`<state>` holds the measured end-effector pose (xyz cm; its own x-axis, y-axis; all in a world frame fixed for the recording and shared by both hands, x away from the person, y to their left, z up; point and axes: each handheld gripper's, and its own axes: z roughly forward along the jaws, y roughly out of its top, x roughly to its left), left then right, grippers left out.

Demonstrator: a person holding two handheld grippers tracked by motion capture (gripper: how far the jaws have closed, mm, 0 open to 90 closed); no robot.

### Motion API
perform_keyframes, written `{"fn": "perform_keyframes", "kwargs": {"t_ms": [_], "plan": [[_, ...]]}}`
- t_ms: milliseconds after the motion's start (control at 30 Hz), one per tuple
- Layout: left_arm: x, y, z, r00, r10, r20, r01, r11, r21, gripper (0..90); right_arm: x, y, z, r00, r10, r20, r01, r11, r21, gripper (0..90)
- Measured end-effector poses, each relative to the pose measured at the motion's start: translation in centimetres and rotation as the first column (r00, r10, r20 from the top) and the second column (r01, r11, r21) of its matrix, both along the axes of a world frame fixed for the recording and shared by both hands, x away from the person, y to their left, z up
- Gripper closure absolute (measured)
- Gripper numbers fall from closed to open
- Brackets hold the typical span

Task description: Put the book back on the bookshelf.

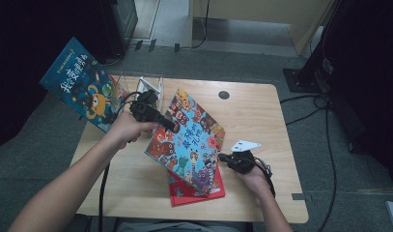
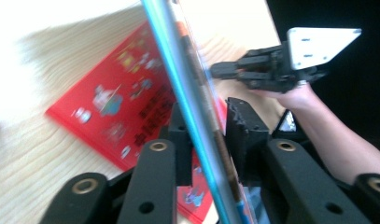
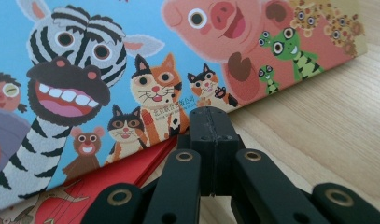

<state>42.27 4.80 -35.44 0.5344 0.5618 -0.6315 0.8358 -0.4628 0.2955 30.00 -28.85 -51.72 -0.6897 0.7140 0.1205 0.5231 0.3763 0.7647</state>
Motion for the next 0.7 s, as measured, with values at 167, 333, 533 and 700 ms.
{"fn": "perform_keyframes", "kwargs": {"t_ms": [167,333,533,700], "plan": [[0.5,-0.7,1.8,0.9987,-0.048,0.014,0.047,0.9971,0.060,78.7,0.3,0.1,0.1,0.9991,0.040,-0.015,-0.040,0.9992,-0.005,81.2],[0.5,-0.8,3.7,0.9968,-0.075,0.028,0.072,0.9921,0.103,80.9,0.3,-0.2,0.0,0.9990,0.043,-0.013,-0.044,0.9989,-0.019,80.2],[-0.4,-1.0,6.2,0.9785,-0.187,0.087,0.167,0.9657,0.199,82.3,0.3,-0.7,0.3,0.9996,0.028,-0.008,-0.028,0.9996,-0.003,79.1],[-0.6,-0.2,7.1,0.9750,-0.192,0.112,0.163,0.9598,0.229,82.2,0.3,-0.3,0.5,0.9992,0.039,0.009,-0.039,0.9992,0.003,77.6]]}}
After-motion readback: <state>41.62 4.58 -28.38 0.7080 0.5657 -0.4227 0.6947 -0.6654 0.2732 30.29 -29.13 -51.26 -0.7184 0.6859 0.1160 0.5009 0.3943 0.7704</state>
